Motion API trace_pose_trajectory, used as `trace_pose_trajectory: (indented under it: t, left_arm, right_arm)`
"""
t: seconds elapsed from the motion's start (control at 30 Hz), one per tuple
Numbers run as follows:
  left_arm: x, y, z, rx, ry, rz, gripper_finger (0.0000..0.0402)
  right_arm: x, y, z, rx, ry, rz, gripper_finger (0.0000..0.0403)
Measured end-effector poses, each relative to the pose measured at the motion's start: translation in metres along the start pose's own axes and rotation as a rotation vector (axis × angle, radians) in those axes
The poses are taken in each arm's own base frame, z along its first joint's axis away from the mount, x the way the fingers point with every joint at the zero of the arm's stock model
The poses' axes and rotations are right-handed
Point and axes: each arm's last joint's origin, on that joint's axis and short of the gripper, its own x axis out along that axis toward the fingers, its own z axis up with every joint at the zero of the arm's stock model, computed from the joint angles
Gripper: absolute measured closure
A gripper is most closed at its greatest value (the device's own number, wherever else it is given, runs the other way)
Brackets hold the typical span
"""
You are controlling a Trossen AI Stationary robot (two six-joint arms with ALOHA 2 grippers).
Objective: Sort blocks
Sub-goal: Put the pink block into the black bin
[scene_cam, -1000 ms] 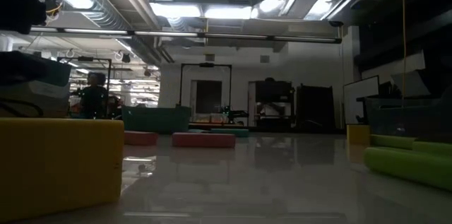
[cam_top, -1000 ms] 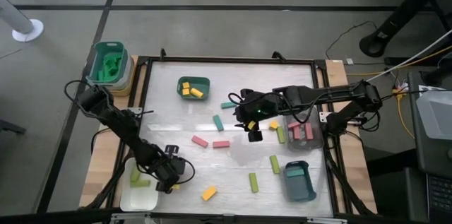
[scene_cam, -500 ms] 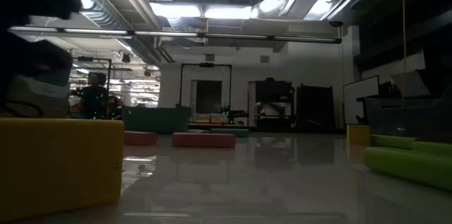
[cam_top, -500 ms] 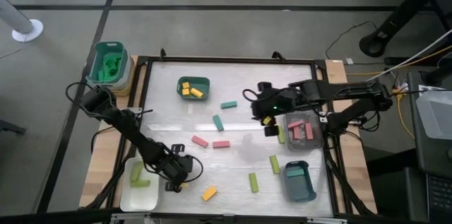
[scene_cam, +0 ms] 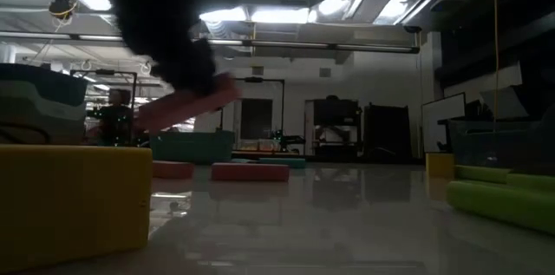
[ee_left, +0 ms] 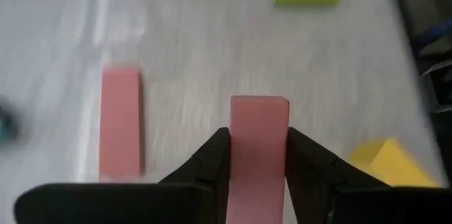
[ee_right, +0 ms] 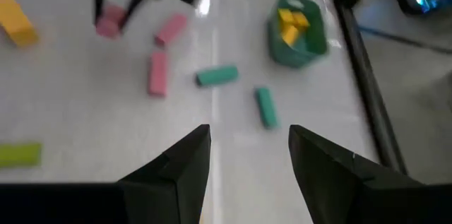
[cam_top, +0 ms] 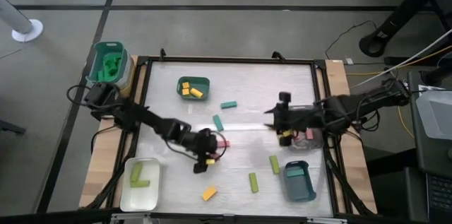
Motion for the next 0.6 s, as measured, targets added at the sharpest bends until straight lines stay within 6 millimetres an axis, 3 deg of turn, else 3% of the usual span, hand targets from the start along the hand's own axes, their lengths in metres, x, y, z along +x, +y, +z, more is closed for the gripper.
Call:
trace_pose_trajectory:
  t: [0.3,0.6]
  left_arm:
    - [-0.005,0.044,0.034,-0.028,-0.149,-0.187,0.0309]
    - [-0.012,0.059,0.052,0.013,-0.288,-0.256,0.0307]
  right_arm:
    - [0.055,0.056,-0.045,-0.152,-0.316,0.076,0.0210]
    - [0.094,0.075,-0.045,-0.310,-0.463,0.014,0.0210]
